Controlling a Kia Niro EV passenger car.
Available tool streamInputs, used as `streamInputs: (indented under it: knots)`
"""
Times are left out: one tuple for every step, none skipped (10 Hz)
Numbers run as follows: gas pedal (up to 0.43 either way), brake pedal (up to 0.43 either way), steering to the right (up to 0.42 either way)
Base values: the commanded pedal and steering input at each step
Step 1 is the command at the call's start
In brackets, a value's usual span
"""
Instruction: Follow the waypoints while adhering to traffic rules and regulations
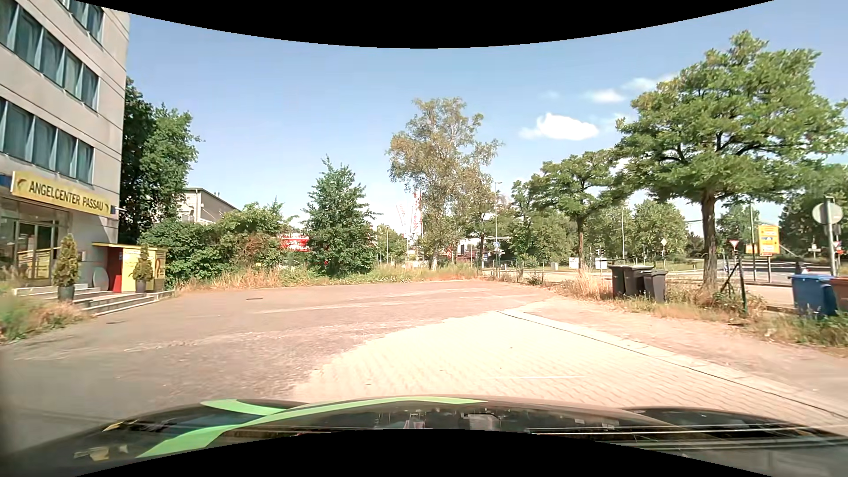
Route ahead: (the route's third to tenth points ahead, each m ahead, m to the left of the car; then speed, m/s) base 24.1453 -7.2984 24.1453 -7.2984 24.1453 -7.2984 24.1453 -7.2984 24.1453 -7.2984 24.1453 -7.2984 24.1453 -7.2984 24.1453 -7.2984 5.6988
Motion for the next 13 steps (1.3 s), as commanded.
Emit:
streamInputs:
  knots:
    - [0.098, 0.000, 0.016]
    - [0.087, 0.000, 0.016]
    - [0.087, 0.000, 0.016]
    - [0.087, 0.000, 0.017]
    - [0.087, 0.000, 0.024]
    - [0.079, 0.000, 0.036]
    - [0.000, 0.000, 0.042]
    - [0.000, 0.000, 0.042]
    - [0.000, 0.000, 0.042]
    - [0.000, 0.000, 0.046]
    - [0.000, 0.000, 0.049]
    - [0.000, 0.000, 0.049]
    - [0.000, 0.000, 0.049]
